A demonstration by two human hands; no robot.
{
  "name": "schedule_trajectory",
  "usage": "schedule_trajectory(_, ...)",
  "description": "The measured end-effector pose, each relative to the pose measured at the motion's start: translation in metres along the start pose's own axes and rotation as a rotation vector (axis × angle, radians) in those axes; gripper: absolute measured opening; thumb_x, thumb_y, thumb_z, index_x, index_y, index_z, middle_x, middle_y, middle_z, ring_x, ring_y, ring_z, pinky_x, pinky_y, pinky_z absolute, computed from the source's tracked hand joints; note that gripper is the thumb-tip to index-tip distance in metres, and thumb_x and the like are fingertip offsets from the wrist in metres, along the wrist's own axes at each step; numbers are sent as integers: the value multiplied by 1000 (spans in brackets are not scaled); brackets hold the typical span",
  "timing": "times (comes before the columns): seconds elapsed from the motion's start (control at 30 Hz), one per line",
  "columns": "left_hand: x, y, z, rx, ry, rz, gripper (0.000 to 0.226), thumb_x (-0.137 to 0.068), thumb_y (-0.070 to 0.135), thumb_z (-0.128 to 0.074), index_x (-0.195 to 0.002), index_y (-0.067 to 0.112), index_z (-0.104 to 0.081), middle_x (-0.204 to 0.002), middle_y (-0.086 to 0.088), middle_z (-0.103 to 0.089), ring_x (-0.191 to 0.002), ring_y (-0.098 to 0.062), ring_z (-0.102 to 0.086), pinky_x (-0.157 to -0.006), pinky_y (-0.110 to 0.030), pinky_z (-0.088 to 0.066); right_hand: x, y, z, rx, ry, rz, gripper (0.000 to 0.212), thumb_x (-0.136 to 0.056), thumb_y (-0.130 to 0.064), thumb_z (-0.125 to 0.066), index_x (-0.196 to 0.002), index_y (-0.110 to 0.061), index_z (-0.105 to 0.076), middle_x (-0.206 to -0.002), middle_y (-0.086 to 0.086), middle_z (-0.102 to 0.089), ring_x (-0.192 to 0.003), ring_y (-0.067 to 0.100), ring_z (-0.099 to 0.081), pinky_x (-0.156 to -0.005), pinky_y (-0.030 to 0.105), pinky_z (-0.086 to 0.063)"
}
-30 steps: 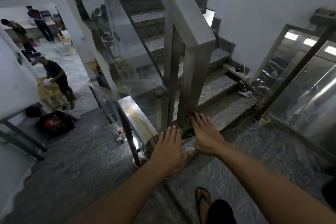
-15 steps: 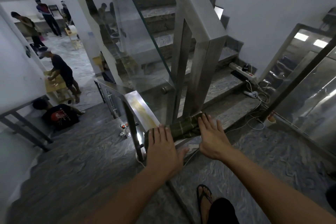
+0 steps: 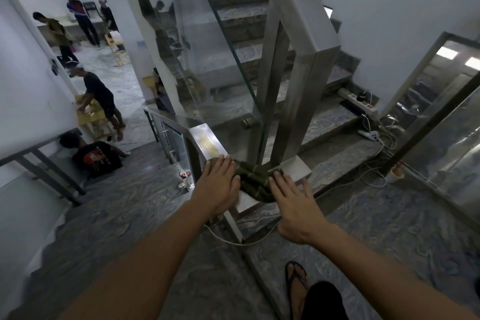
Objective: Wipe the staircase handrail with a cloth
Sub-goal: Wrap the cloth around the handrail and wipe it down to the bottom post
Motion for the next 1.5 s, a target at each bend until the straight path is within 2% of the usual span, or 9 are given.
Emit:
schedule_trajectory(0.1,-4,5,7,-73,27,111,64,-98,46,-10,-149,9,-20,-160,-14,-9,-149,-27,1,-120,-50,0,1,-11,3,-20,-31,11,87,-83,-38,-42,-150,-15,8,-160,9,13,-146,24,14,-113,53,13)
schedule_trajectory(0.27,8,19,17,9,202,327,55,-100,39,-25,-136,2,-42,-144,-21,-42,-134,-35,-37,-113,-44,-28,2,-11,5,-20,87,9,82,-79,-35,-23,-150,-5,3,-160,16,7,-146,31,10,-115,49,14)
schedule_trajectory(0.5,-9,4,-1,110,91,314,65,-100,42,-19,-148,-1,-16,-159,-20,-10,-148,-33,-2,-119,-43,0,2,-27,-1,-13,126,101,87,-76,-45,-21,-148,1,-8,-157,22,0,-146,35,4,-116,46,9)
schedule_trajectory(0.67,-22,-19,1,166,120,262,61,-100,46,-20,-149,9,-21,-160,-11,-12,-149,-25,-2,-120,-41,-1,5,-58,-4,-20,125,182,92,-81,-56,-25,-147,5,-5,-154,25,5,-144,40,3,-112,44,3)
schedule_trajectory(0.8,-32,-30,2,89,71,184,58,-100,37,-29,-150,9,-17,-161,-12,-6,-149,-27,3,-119,-41,0,5,-71,-6,-53,88,207,97,-78,-64,-20,-147,-4,12,-151,21,25,-141,37,24,-112,44,11)
schedule_trajectory(1.0,-47,-44,5,-32,-21,82,59,-101,35,-27,-150,7,-12,-161,-13,-3,-148,-29,5,-120,-44,0,-5,-79,-7,-46,108,202,89,-84,-60,-28,-150,-10,5,-157,15,18,-142,36,21,-112,47,9)
schedule_trajectory(1.17,-54,-54,7,-75,-16,43,59,-101,36,-24,-151,8,-8,-161,-11,0,-149,-26,6,-119,-42,2,-18,-86,0,-77,66,176,86,-89,-70,-15,-150,-14,8,-158,9,17,-145,25,21,-117,47,8)
schedule_trajectory(1.4,-72,-70,7,-109,-30,14,61,-100,39,-21,-151,11,-4,-162,-9,2,-149,-24,6,-119,-43,4,-37,-91,-12,-51,27,24,92,-84,-78,-25,-142,-8,-38,-148,18,-41,-135,38,-38,-108,56,-34)
schedule_trajectory(1.5,-78,-73,7,-123,-26,13,61,-100,40,-19,-151,11,-3,-162,-8,3,-148,-23,7,-119,-42,6,-43,-97,-10,-56,60,11,95,-83,-79,-25,-140,-5,-42,-145,21,-43,-132,40,-41,-105,53,-22)
Point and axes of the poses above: each hand's wrist, its own x-axis away from the middle knuckle, its own z-axis out of the back of the hand, y = z × x, the point moved 7 cm from there along -x, towards the middle knuckle
